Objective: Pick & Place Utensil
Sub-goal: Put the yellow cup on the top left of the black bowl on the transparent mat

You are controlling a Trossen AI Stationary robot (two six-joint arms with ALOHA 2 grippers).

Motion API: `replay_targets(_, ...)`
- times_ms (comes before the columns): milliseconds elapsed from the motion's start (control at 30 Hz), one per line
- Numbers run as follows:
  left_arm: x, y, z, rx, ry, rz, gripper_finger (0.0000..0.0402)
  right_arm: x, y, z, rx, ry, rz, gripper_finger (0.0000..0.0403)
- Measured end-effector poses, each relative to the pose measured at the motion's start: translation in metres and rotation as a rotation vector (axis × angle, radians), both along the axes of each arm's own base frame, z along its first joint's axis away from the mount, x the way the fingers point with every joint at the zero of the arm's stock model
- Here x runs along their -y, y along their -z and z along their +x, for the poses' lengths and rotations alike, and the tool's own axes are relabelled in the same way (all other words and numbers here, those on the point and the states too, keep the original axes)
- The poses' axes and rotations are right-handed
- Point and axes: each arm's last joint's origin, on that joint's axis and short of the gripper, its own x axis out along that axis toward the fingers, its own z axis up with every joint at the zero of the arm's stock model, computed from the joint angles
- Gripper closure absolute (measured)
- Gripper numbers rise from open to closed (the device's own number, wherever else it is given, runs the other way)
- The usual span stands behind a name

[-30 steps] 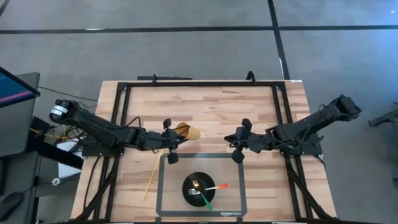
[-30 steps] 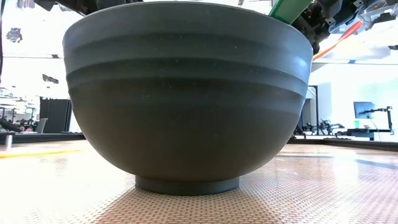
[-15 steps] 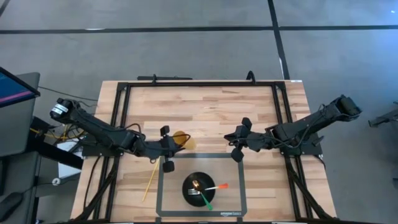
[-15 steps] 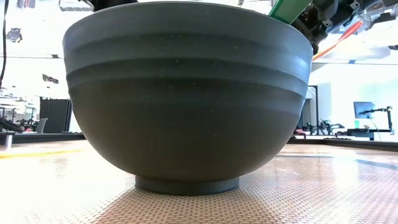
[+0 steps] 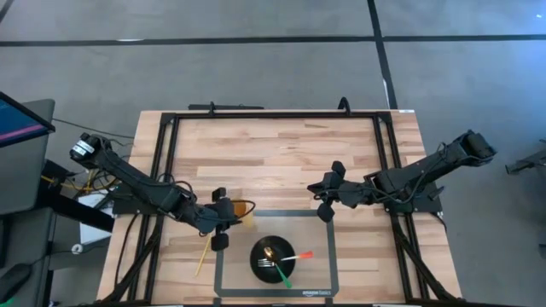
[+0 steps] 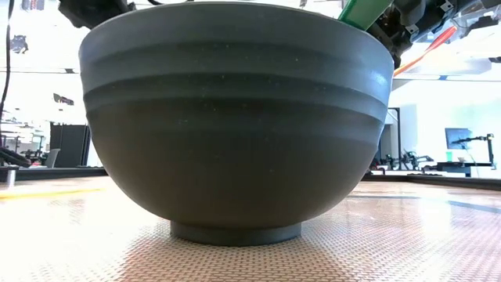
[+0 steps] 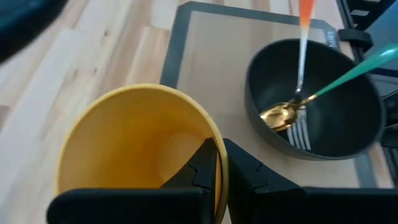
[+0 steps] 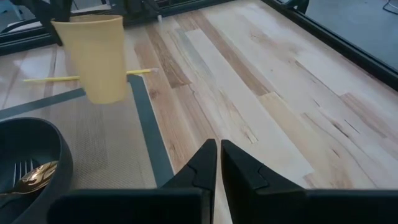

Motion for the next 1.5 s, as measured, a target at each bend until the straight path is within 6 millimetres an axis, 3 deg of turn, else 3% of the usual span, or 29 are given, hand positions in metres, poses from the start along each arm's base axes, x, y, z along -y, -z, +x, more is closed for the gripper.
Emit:
replay_targets(367, 0.008, 0.003, -0.006, -0.028, -0.02, -0.05, 0.0386, 0.0, 0.0, 0.0, 0.0, 0.0, 0.0, 0.0386)
replay_targets(700, 0.015, 0.033, 0.004, -0.158, -0.027, -0.018, 0.0386, 0.0, 0.0, 0.0, -0.001, -0.002, 0.0, 0.0386)
replay_targets(967, 0.017, 0.038, 0.007, -0.163, -0.052, -0.03, 0.0385, 0.0, 0.0, 0.0, 0.0, -0.002, 0.0, 0.0386)
replay_targets(1500, 0.019, 0.04, 0.007, -0.182, -0.036, -0.094, 0.0289, 0.0, 0.0, 0.0, 0.0, -0.002, 0.0, 0.0386)
